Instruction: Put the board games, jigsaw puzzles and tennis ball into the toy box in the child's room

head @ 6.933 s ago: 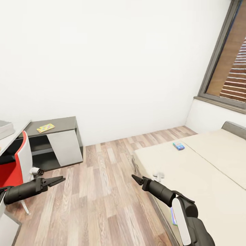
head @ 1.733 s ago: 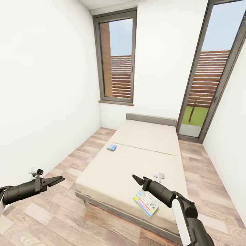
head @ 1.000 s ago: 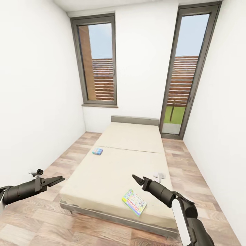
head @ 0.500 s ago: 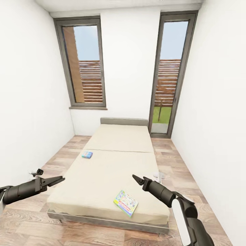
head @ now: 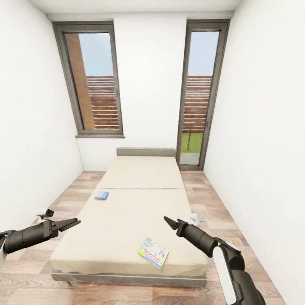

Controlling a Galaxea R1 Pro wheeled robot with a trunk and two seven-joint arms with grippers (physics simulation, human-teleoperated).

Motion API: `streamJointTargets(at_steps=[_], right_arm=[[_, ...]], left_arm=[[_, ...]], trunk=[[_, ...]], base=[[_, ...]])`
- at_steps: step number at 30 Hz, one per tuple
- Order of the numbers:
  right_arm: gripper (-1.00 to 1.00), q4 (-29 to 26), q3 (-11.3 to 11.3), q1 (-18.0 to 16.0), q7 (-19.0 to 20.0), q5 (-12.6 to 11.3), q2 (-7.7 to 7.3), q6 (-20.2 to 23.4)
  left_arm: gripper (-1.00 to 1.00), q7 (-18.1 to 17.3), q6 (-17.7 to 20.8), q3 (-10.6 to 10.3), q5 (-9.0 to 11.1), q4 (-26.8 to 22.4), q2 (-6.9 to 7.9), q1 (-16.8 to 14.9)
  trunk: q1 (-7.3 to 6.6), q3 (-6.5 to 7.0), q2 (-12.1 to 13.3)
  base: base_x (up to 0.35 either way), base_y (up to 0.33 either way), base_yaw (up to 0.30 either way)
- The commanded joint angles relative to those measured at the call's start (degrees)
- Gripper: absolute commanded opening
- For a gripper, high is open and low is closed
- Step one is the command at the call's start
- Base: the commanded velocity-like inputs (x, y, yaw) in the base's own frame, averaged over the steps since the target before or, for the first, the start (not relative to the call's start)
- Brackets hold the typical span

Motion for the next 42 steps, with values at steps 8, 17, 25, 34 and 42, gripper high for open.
streamJointTargets(at_steps=[8, 17, 25, 34, 42], right_arm=[[1.00, -0.02, -0.10, -0.03, 0.16, -0.23, 0.03, 0.47], [1.00, -0.02, -0.12, -0.03, 0.16, -0.23, 0.01, 0.43], [1.00, -0.06, -0.20, -0.03, 0.17, -0.23, 0.01, 0.43], [1.00, -0.21, -0.15, -0.03, 0.28, -0.23, 0.01, 0.45], [1.00, -0.11, -1.18, -0.03, 0.36, -0.31, 0.01, 0.76]], left_arm=[[1.00, -0.23, 0.61, -0.02, 0.03, 0.03, -0.02, -0.01], [1.00, -0.23, 0.59, -0.05, -0.03, 0.03, -0.03, -0.01], [1.00, -0.23, 0.48, -0.05, -0.05, 0.02, -0.05, -0.01], [1.00, -0.23, 0.35, -0.05, -0.05, 0.02, -0.05, -0.01], [1.00, -0.23, 0.36, -0.07, -0.05, 0.05, -0.03, -0.01]], trunk=[[0.03, -0.02, -0.05], [0.03, -0.02, -0.05], [0.03, -0.02, -0.05], [0.03, -0.02, -0.05], [0.03, -0.41, -0.05]], base=[[0.000, 0.047, -0.004], [0.000, -0.021, 0.000], [0.000, -0.239, 0.000], [0.000, -0.266, 0.000], [0.000, -0.203, -0.075]])
